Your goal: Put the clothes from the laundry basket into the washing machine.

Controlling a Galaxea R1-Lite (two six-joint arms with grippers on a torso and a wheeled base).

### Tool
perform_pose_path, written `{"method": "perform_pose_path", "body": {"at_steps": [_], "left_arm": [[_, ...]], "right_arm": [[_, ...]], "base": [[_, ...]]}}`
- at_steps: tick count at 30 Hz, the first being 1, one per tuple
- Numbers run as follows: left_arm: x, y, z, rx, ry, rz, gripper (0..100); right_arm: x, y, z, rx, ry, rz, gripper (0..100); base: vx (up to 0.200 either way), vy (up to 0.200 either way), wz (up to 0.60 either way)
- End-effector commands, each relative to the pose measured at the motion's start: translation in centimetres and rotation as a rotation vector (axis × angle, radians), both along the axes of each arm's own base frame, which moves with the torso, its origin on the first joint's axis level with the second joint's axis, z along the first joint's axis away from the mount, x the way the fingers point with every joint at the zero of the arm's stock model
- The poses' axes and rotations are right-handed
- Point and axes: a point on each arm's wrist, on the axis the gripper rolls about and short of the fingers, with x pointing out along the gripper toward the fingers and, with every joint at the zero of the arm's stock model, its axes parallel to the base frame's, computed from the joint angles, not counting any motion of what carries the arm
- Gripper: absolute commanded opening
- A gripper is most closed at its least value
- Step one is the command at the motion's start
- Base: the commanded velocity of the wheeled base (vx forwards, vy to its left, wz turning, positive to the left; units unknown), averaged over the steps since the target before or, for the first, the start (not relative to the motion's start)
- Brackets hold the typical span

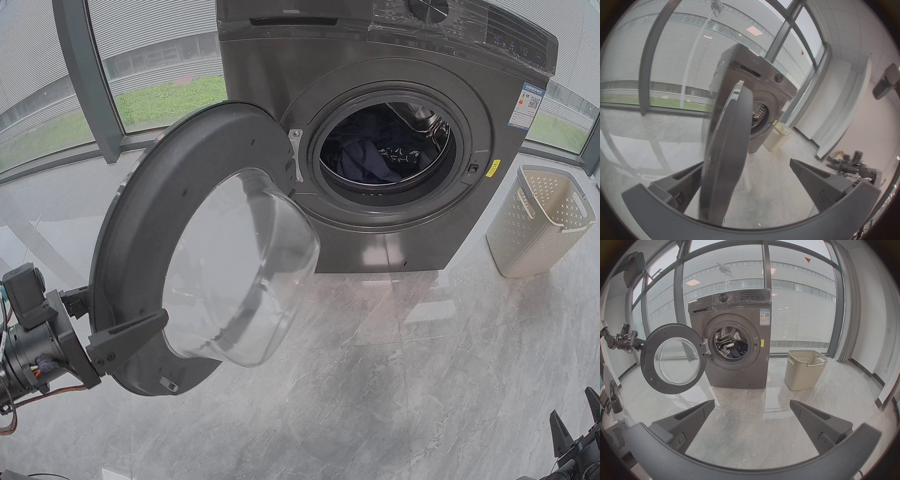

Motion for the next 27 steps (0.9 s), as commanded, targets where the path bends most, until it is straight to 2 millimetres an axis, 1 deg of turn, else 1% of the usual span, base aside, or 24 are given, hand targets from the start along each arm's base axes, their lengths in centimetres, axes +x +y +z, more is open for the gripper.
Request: {"method": "perform_pose_path", "body": {"at_steps": [1,4,7,13,16,19,23,25,27], "left_arm": [[-2.6,-1.0,0.8,-0.05,-0.047,-0.162,100],[-3.0,-0.8,0.6,-0.053,-0.048,-0.157,100],[-2.8,-0.6,0.6,-0.055,-0.053,-0.127,100],[-1.0,1.4,2.5,-0.095,-0.153,0.109,100],[-0.5,1.9,2.8,-0.102,-0.188,0.159,100],[0.5,1.8,2.4,-0.091,-0.165,0.178,100],[1.7,1.6,1.2,-0.058,-0.112,0.186,100],[2.4,1.2,0.4,-0.034,-0.07,0.171,100],[3.0,0.7,0.0,-0.016,-0.056,0.149,100]], "right_arm": [[-0.1,0.0,-0.2,-0.001,-0.009,0.001,100],[-0.1,0.0,-0.2,-0.002,-0.007,0.001,100],[-0.1,0.0,-0.2,-0.002,-0.007,0.001,100],[-0.1,0.0,-0.2,-0.002,-0.007,-0.001,100],[-0.1,0.0,-0.2,-0.002,-0.009,0.001,100],[-0.1,0.0,-0.2,-0.002,-0.007,0.001,100],[-0.1,0.0,-0.2,-0.002,-0.007,0.001,100],[-0.1,0.0,-0.2,-0.002,-0.007,0.001,100],[-0.1,0.0,-0.2,-0.002,-0.007,0.001,100]], "base": [[0.0,0.0,0.0],[0.0,0.0,0.0],[0.0,0.0,0.0],[0.0,0.0,0.0],[0.0,0.0,0.0],[0.0,0.0,0.0],[0.0,0.0,0.0],[0.0,0.0,0.0],[0.0,0.0,0.0]]}}
